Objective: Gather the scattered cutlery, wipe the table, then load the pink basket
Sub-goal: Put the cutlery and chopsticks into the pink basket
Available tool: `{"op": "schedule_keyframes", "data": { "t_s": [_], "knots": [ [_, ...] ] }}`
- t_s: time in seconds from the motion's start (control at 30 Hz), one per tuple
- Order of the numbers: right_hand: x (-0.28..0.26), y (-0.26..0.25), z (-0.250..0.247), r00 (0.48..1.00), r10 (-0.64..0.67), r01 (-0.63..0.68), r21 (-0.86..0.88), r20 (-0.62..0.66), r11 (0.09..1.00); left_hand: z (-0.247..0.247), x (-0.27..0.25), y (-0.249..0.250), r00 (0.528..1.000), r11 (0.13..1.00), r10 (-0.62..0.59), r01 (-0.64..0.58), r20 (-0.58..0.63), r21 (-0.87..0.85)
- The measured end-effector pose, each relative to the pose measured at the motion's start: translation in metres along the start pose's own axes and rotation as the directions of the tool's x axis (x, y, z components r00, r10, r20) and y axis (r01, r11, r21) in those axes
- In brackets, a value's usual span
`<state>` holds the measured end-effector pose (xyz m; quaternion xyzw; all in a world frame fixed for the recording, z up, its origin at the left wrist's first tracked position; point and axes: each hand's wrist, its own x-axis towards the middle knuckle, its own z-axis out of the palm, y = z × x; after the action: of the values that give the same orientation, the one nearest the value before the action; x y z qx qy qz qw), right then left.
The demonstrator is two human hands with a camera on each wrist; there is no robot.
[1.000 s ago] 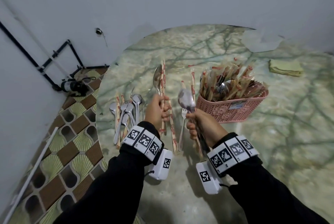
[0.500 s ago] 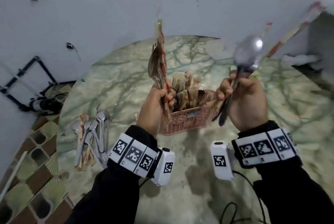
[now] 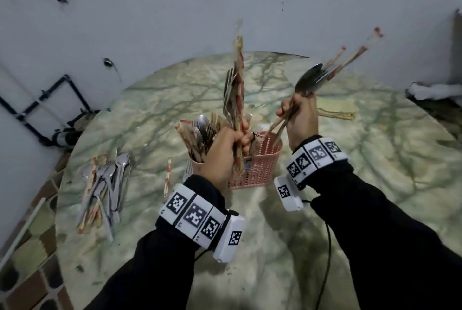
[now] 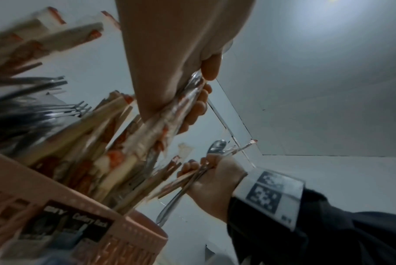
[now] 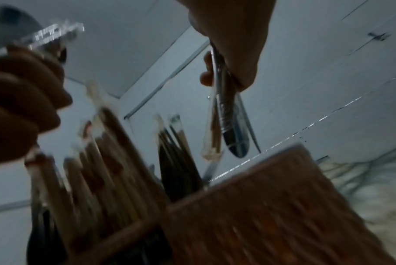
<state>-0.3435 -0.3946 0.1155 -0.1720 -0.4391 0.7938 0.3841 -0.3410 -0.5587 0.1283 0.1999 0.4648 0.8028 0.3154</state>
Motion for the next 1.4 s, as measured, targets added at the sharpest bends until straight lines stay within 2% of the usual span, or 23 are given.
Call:
{"op": "schedule_keyframes", "data": {
  "t_s": [0.1,0.2,0.43,0.53,0.6,0.67,0.7,0.73,0.77,0.8,0.87,0.93,0.97,1.07,1.13,1.2,1.3,1.33,1.4],
  "knots": [
    [0.001,0.020,-0.010,0.994,0.060,-0.040,-0.198,0.094,0.979,0.003,0.004,-0.007,1.000,1.000,-0.003,0.003,-0.026,-0.005],
    [-0.001,0.030,-0.024,0.979,0.148,-0.081,-0.401,0.139,0.912,0.006,0.005,-0.013,0.997,0.999,-0.011,0.014,-0.076,0.043],
    [-0.005,0.018,-0.034,0.949,0.235,-0.071,-0.588,0.208,0.806,0.017,0.010,-0.021,0.991,0.989,0.000,0.020,-0.134,0.146],
    [-0.008,0.010,-0.037,0.913,0.316,-0.088,-0.631,0.260,0.771,0.023,0.010,-0.026,0.986,0.980,0.030,0.004,-0.166,0.198],
    [-0.010,0.008,-0.045,0.921,0.274,0.013,-0.726,0.276,0.687,0.027,0.010,-0.026,0.984,0.973,0.053,-0.012,-0.172,0.232],
    [-0.018,-0.001,-0.050,0.954,0.063,0.198,-0.770,0.295,0.606,0.029,0.008,-0.024,0.982,0.964,0.068,-0.020,-0.174,0.266],
    [-0.025,-0.006,-0.050,0.934,-0.077,0.327,-0.746,0.349,0.581,0.031,0.007,-0.023,0.983,0.963,0.069,-0.021,-0.169,0.267],
    [-0.033,-0.011,-0.050,0.883,-0.205,0.461,-0.695,0.423,0.551,0.033,0.006,-0.022,0.984,0.963,0.079,-0.034,-0.159,0.267],
    [-0.040,-0.015,-0.050,0.822,-0.287,0.566,-0.643,0.492,0.516,0.034,0.005,-0.021,0.985,0.961,0.086,-0.043,-0.149,0.274],
    [-0.048,-0.018,-0.049,0.766,-0.300,0.635,-0.596,0.568,0.491,0.036,0.005,-0.021,0.986,0.955,0.090,-0.045,-0.142,0.292],
    [-0.062,-0.021,-0.045,0.688,-0.144,0.673,-0.550,0.711,0.495,0.040,0.004,-0.021,0.988,0.951,0.089,-0.047,-0.126,0.305],
    [-0.067,-0.020,-0.044,0.612,0.024,0.699,-0.555,0.790,0.450,0.045,0.004,-0.022,0.990,0.956,0.079,-0.042,-0.117,0.290],
    [-0.066,-0.021,-0.044,0.596,0.060,0.701,-0.555,0.801,0.447,0.046,0.003,-0.021,0.991,0.957,0.071,-0.036,-0.112,0.287],
    [-0.059,-0.027,-0.043,0.590,0.105,0.656,-0.551,0.800,0.515,0.046,0.004,-0.020,0.997,0.961,0.012,0.011,-0.082,0.275],
    [-0.055,-0.030,-0.043,0.605,0.159,0.602,-0.579,0.780,0.550,0.045,0.004,-0.018,0.998,0.960,-0.016,0.033,-0.061,0.278],
    [-0.052,-0.033,-0.041,0.629,0.218,0.484,-0.595,0.746,0.642,0.047,0.005,-0.015,0.999,0.942,-0.024,0.032,-0.027,0.333],
    [-0.048,-0.035,-0.036,0.626,0.196,0.400,-0.527,0.755,0.750,0.048,0.005,-0.009,0.999,0.927,-0.016,0.027,-0.033,0.373],
    [-0.044,-0.035,-0.036,0.629,0.185,0.377,-0.504,0.755,0.777,0.047,0.004,-0.007,1.000,0.911,-0.005,0.010,-0.013,0.413],
    [-0.035,-0.041,-0.034,0.669,0.148,0.342,-0.478,0.728,0.809,0.038,-0.002,-0.003,0.996,0.800,0.074,-0.095,0.059,0.592]
  ]
}}
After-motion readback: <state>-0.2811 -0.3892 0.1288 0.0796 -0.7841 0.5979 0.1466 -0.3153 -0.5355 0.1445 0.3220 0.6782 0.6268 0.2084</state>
